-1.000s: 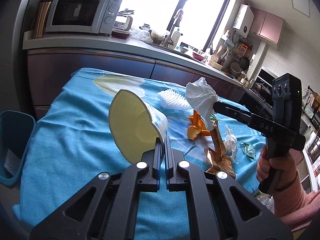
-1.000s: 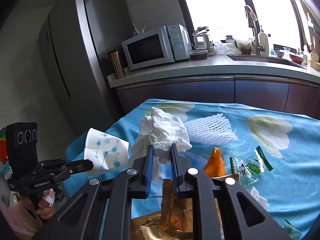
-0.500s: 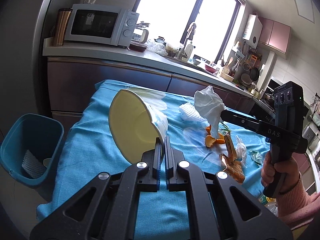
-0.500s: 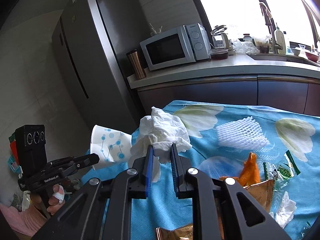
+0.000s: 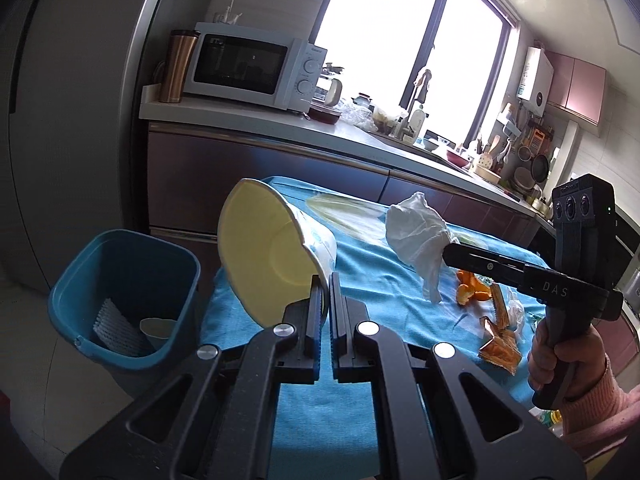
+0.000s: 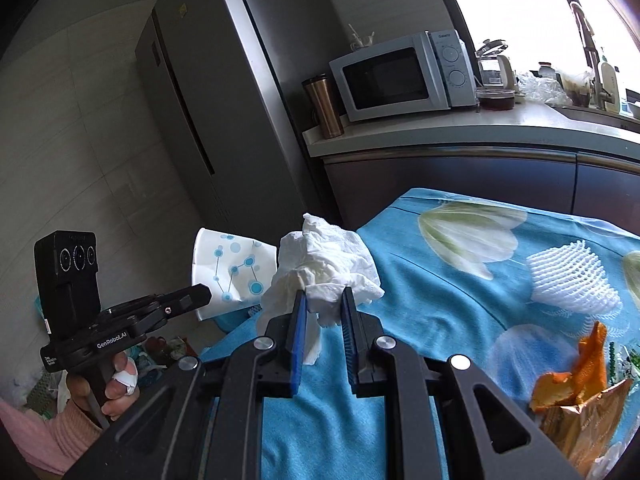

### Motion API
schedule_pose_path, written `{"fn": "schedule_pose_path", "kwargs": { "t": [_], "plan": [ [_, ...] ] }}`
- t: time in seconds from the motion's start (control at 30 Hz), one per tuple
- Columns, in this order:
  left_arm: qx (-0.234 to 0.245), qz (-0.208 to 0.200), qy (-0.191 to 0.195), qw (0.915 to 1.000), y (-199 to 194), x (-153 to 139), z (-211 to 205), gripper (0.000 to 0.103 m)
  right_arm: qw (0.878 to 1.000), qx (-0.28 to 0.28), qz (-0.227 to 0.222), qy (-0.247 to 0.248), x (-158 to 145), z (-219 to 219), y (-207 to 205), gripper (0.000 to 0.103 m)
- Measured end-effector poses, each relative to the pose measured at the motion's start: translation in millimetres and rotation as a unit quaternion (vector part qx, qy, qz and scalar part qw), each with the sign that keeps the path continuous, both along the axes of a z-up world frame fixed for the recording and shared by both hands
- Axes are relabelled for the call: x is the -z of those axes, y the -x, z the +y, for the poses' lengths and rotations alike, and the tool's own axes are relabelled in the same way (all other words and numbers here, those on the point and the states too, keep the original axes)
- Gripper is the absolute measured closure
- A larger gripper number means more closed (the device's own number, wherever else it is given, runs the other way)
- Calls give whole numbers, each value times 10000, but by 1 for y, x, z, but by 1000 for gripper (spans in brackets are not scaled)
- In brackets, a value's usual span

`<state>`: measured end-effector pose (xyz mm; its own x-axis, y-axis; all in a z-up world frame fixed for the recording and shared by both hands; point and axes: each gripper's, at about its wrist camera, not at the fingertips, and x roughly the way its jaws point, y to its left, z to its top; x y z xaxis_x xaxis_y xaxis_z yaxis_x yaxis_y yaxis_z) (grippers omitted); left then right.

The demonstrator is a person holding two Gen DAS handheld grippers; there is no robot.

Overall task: Collect trash
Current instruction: 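Carry the cup and tissue to the teal bin and open both tools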

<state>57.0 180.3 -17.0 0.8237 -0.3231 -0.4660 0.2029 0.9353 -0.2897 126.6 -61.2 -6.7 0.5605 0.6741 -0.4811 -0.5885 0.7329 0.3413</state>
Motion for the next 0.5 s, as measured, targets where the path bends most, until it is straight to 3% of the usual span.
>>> {"fn": "schedule_pose_path", "kwargs": {
  "t": [0.2,0.5],
  "plan": [
    [-435,44,-91,9990,0,2,36,99,9991,-385,158,6,5,45,-9,87],
    [-1076,424,-156,9932,-17,25,95,99,9951,-862,471,95,16,109,-35,87]
  ]
}}
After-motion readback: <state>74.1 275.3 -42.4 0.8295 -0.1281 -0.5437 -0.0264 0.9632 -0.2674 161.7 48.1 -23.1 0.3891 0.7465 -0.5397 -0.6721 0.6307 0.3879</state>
